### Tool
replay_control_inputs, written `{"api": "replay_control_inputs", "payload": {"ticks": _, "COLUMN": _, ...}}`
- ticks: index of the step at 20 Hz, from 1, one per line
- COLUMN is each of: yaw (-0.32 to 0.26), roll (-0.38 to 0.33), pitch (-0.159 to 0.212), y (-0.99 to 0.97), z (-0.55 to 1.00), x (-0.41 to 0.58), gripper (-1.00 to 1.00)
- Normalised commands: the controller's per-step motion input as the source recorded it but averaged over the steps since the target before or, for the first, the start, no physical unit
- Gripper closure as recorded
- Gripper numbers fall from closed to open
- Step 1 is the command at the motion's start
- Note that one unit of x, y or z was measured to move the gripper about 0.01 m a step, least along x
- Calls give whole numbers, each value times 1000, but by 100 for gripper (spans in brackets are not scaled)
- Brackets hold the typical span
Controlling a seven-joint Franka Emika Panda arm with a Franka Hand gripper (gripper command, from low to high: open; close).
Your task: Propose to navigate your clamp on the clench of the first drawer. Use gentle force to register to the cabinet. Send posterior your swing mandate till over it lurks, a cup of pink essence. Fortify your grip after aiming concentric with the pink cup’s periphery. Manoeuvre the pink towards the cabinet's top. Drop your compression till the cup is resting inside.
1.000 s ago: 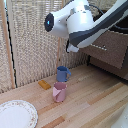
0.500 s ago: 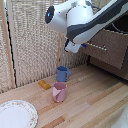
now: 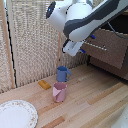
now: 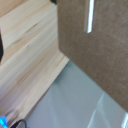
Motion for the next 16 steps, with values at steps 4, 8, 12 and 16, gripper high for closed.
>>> {"api": "replay_control_inputs", "payload": {"ticks": 4, "yaw": -197, "roll": 375, "pitch": 23, "y": 209, "z": 0, "x": 154, "gripper": -100}}
{"api": "replay_control_inputs", "payload": {"ticks": 8, "yaw": -174, "roll": 375, "pitch": 0, "y": 256, "z": 0, "x": 157, "gripper": -100}}
{"api": "replay_control_inputs", "payload": {"ticks": 12, "yaw": -147, "roll": 375, "pitch": -8, "y": 319, "z": 0, "x": 152, "gripper": -100}}
{"api": "replay_control_inputs", "payload": {"ticks": 16, "yaw": -133, "roll": 372, "pitch": -39, "y": 353, "z": -8, "x": 144, "gripper": -100}}
